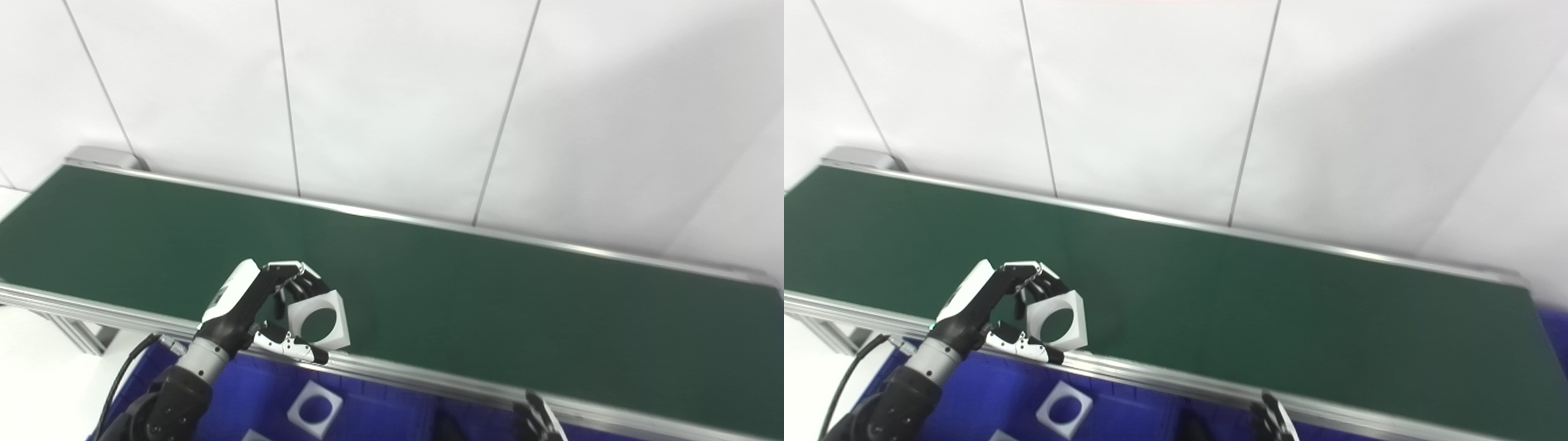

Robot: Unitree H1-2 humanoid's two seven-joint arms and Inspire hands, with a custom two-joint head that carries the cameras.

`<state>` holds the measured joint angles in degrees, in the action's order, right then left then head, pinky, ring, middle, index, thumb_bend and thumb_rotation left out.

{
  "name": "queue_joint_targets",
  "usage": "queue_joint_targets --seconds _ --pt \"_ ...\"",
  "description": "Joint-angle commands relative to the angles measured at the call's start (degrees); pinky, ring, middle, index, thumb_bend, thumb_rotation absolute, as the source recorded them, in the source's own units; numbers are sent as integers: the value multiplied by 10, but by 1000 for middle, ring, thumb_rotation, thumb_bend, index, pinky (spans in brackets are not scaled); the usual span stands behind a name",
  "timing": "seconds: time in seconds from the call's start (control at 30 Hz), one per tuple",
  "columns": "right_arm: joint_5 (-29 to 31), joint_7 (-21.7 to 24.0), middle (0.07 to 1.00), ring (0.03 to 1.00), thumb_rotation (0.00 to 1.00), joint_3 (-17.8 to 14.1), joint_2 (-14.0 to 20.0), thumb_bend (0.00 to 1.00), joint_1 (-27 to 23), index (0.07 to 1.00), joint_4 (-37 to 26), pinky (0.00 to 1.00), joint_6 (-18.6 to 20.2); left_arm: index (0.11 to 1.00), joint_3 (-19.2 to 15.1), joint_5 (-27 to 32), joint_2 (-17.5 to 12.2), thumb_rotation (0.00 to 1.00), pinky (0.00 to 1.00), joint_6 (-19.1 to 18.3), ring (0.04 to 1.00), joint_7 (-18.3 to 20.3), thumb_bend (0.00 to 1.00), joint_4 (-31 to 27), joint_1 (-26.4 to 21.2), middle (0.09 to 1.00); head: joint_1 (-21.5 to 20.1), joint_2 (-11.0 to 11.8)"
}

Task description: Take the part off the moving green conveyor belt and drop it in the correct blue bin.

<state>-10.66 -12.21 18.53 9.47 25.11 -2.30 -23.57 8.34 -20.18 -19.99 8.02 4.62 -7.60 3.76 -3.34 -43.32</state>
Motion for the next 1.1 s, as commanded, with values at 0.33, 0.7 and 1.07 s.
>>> queue_joint_targets --seconds 0.33,0.7,1.07 --pt "-6 4 835 797 412 -14 -8 831 0 914 -26 758 -33 494 54 -47 -8 0 338 91 392 27 518 68 -5 451 -25 -30" --pt "-16 25 833 794 450 -25 -18 852 3 914 -34 748 -32 519 95 -75 -13 0 305 55 388 86 497 52 0 455 -35 -34" --pt "-28 42 834 793 461 -32 -26 845 5 909 -42 734 -28 472 126 -148 -28 0 426 21 461 127 501 68 -24 507 -33 -39"
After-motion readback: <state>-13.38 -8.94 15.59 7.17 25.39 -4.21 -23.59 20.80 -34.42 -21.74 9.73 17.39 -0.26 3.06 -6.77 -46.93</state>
